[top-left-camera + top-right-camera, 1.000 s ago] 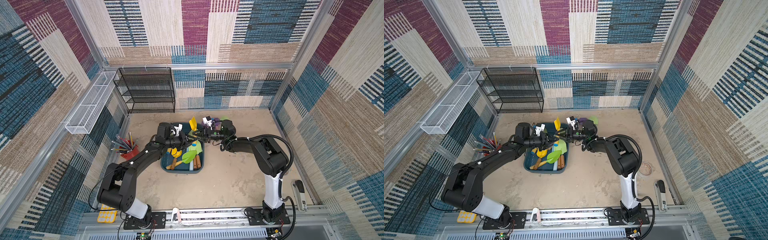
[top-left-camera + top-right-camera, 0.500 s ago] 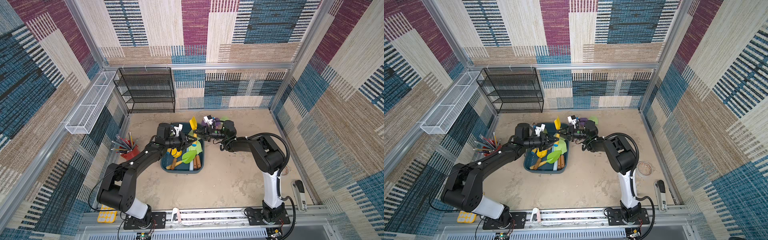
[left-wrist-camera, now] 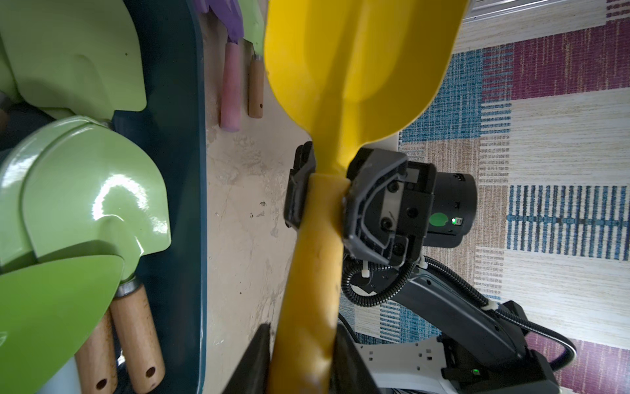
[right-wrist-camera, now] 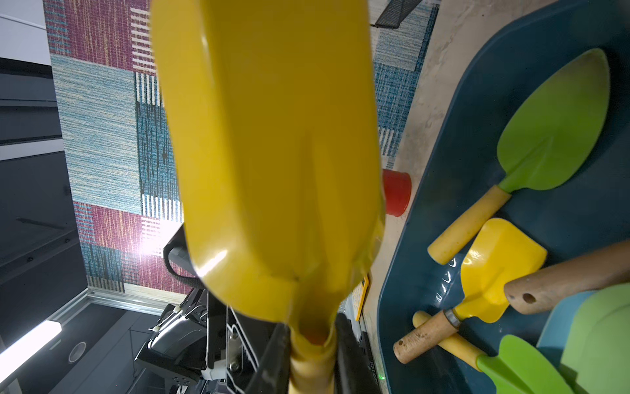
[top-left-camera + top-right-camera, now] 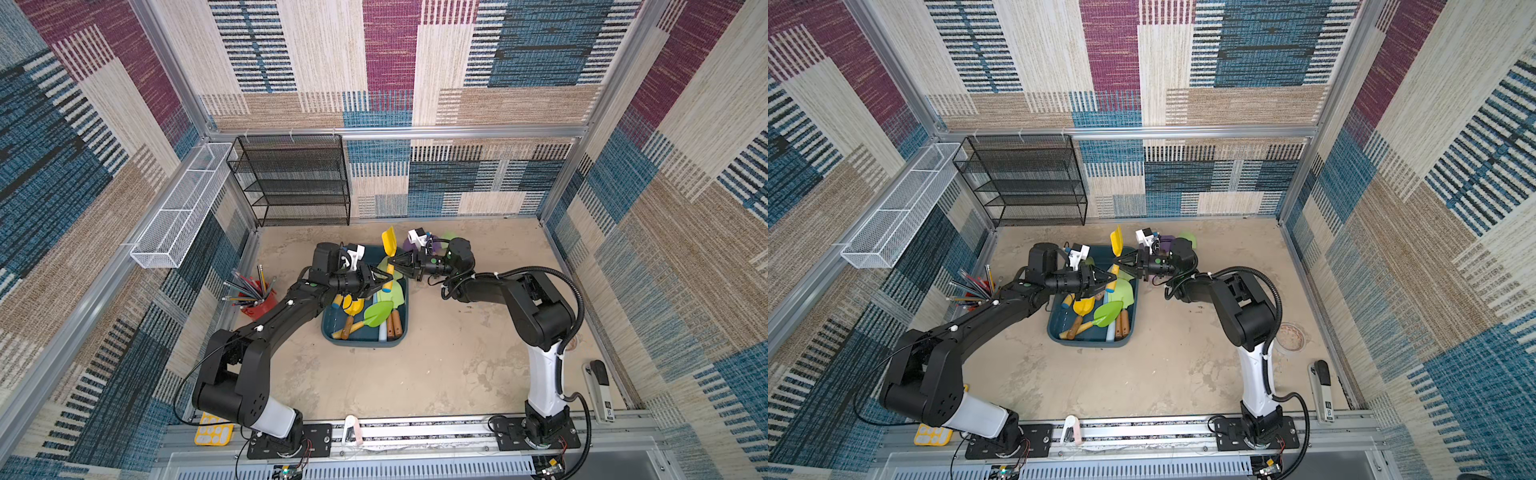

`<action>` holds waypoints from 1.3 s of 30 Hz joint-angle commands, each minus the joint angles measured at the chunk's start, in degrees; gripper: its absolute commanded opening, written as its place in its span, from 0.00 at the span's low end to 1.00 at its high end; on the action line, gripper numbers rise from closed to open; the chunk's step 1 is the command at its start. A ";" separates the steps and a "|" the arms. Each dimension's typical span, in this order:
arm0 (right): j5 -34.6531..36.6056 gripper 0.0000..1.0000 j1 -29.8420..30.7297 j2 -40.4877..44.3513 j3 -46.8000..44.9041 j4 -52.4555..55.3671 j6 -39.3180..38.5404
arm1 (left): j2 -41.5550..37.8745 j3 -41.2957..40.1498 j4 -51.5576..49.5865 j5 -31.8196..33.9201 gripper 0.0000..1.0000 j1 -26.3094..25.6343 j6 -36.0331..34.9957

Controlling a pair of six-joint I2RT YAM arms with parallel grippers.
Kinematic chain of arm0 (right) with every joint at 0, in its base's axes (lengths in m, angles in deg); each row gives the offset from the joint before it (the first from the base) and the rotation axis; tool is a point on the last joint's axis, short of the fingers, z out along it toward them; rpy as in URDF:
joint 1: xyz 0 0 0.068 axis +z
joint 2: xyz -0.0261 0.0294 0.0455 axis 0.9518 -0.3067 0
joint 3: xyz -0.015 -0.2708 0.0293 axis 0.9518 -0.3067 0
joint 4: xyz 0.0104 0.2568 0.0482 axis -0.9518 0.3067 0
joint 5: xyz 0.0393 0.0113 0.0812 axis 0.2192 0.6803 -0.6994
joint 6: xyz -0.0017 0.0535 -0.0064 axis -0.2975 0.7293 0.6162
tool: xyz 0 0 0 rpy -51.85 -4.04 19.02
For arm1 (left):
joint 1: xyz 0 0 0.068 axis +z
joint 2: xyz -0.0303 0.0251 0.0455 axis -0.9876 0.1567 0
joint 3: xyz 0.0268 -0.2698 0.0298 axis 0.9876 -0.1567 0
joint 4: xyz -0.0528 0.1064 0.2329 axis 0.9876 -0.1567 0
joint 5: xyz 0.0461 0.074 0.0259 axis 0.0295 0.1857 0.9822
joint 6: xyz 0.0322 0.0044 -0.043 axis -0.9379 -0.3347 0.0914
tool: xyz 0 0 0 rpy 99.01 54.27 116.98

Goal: Take the shovel out of the storage box
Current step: Place the shovel at the center of the board.

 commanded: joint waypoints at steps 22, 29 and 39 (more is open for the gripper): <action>14.28 0.20 -9.80 11.31 6.96 51.36 -38.64 | -6.06 5.98 -35.35 24.96 0.37 3.90 -22.88; 26.05 0.21 -12.04 13.61 10.36 63.62 -47.78 | -6.97 5.79 -40.19 32.19 0.38 3.20 -24.98; 41.28 0.21 -13.35 12.49 15.66 74.21 -55.64 | -6.81 3.44 -43.28 38.60 0.43 1.24 -25.86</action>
